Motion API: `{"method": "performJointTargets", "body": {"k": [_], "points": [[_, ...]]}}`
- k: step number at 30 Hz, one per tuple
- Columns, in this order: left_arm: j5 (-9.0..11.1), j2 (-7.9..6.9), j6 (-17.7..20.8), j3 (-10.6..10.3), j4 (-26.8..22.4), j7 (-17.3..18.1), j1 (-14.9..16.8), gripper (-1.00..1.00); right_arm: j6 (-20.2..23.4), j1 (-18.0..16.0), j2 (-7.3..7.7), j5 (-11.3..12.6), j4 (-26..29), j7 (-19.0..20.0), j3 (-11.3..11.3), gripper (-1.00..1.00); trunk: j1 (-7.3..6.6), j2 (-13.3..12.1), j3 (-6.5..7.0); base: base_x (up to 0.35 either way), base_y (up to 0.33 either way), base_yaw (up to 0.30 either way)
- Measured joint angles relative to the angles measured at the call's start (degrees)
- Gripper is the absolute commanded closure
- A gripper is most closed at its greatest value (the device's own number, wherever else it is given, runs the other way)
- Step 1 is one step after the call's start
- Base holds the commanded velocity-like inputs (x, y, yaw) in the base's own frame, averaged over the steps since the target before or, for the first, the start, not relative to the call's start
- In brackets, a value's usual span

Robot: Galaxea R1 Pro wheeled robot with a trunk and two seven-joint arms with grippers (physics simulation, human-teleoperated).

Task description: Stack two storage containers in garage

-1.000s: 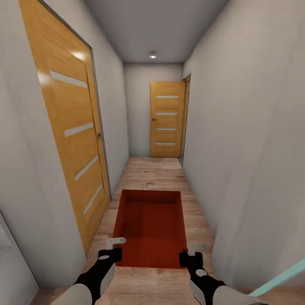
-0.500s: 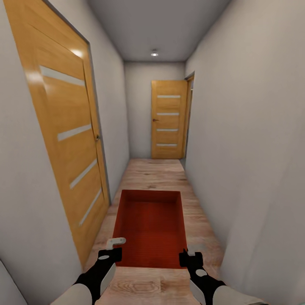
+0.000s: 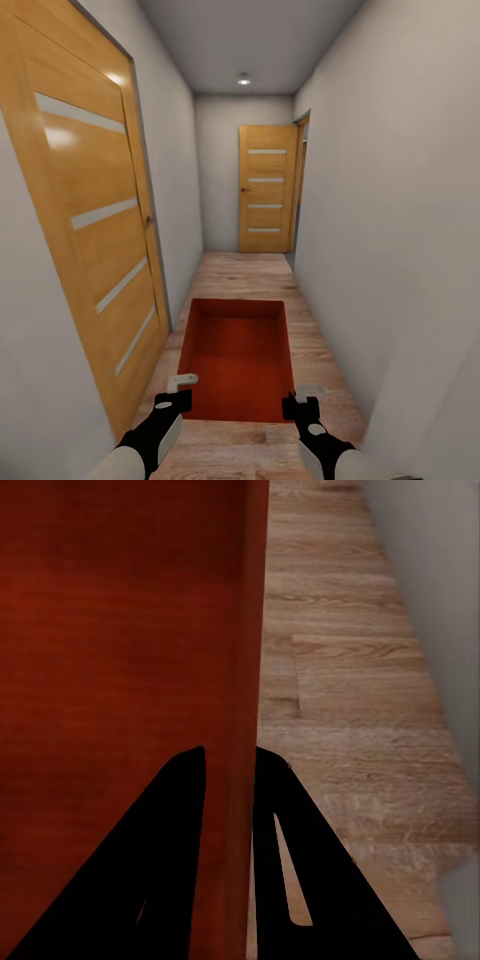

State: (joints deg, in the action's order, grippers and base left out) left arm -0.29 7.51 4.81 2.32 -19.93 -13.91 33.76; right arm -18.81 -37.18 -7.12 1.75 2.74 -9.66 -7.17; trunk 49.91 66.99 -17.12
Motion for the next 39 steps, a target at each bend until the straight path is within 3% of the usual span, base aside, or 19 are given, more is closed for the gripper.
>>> {"method": "performJointTargets", "body": {"k": [39], "points": [[0.07, 0.00, 0.00, -0.05, -0.04, -0.03, 0.00, 1.00, -0.01, 0.00, 0.00, -0.03, 0.02, 0.01, 0.02, 1.00, 0.00, 0.00, 0.00, 0.322, 0.000, 0.000]]}}
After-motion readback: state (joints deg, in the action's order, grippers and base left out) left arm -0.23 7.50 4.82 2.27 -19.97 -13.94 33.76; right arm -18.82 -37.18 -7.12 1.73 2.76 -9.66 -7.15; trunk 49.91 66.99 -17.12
